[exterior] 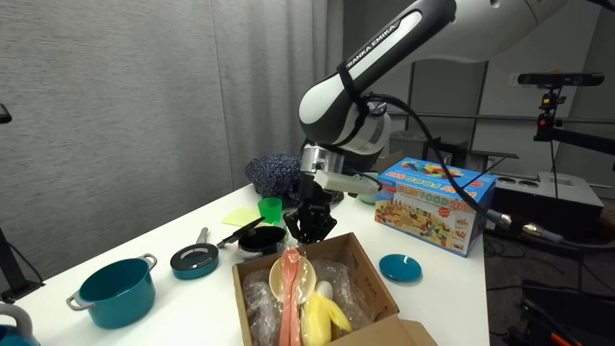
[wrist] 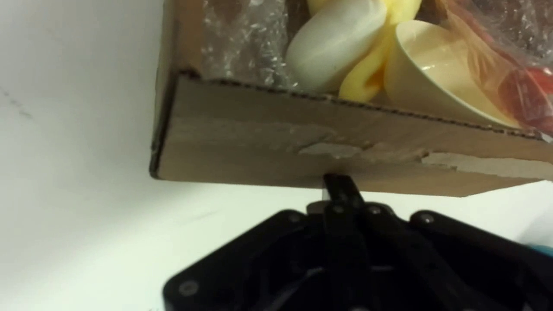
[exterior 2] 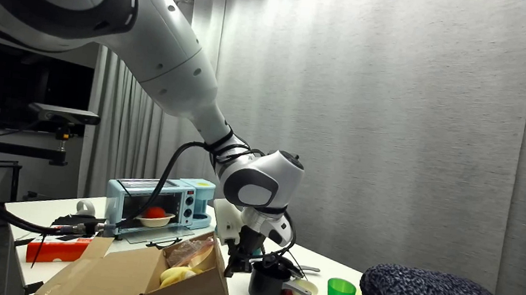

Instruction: Move the box closer to the blue pot then close it

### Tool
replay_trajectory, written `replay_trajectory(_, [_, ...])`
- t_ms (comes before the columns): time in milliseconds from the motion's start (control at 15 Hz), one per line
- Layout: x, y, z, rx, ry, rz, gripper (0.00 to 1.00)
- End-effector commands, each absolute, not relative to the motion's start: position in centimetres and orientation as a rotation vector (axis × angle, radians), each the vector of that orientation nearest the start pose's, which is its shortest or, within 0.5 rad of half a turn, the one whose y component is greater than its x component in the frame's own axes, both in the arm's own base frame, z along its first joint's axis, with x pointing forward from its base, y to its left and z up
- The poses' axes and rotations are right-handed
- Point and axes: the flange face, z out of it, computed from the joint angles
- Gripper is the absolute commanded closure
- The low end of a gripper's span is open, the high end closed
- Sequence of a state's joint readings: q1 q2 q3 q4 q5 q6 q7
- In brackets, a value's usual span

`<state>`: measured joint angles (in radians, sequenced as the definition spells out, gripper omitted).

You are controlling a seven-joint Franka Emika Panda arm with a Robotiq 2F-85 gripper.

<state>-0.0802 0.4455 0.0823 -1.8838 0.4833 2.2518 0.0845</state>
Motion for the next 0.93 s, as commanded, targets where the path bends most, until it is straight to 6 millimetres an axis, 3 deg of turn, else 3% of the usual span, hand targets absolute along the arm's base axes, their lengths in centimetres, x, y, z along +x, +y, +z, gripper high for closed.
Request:
replay_trajectory(0, [63.1, 0.2, 27.0, -2.809, 0.528, 0.054, 1.0])
replay_trajectory(200, [63.7, -2.8, 28.8, -2.919, 0.534, -0.16, 1.0])
replay_trajectory(400, [63.0, -6.9, 30.5, -2.98, 0.62, -0.324, 1.0])
replay_trajectory(600, [59.8, -9.8, 30.7, -3.023, 0.754, -0.251, 1.0])
replay_trajectory(867, [55.9, -9.1, 30.2, -3.0, 0.778, -0.081, 1.0])
